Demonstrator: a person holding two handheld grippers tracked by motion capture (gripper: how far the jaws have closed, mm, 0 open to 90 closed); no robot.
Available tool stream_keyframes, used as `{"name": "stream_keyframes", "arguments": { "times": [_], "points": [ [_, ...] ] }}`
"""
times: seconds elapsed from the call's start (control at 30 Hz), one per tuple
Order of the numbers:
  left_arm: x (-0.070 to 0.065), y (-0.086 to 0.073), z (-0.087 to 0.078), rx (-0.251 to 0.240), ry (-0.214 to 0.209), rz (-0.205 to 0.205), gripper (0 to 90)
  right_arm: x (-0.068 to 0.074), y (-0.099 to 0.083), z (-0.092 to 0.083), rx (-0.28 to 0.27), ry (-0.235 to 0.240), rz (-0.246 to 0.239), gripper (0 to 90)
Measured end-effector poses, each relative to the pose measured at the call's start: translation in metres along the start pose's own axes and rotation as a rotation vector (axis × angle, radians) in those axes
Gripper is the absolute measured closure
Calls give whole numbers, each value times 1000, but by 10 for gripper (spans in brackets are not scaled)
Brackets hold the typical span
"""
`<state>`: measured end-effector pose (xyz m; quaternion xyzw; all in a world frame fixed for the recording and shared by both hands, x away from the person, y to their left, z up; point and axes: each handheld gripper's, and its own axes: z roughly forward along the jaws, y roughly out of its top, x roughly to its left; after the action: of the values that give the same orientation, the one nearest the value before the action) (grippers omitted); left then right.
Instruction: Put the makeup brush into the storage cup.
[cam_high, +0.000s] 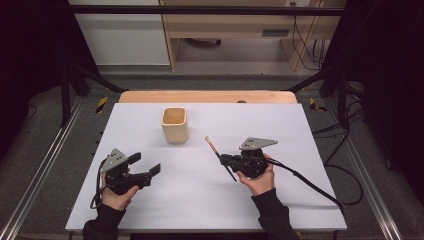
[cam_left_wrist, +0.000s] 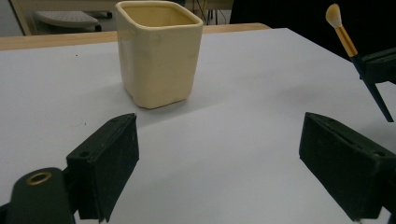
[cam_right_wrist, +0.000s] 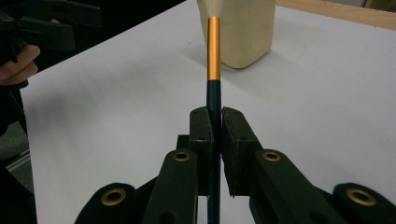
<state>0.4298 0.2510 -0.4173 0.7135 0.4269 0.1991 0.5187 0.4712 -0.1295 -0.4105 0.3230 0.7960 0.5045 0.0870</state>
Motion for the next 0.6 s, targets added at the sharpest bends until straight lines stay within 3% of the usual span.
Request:
{"name": "stream_keyframes", "arguments": {
  "times": [0.6],
  "points": [
    [-15, 10, 7, -38, -32, -23, 115, 8, 1, 4, -56, 27, -7, 835]
  ]
}}
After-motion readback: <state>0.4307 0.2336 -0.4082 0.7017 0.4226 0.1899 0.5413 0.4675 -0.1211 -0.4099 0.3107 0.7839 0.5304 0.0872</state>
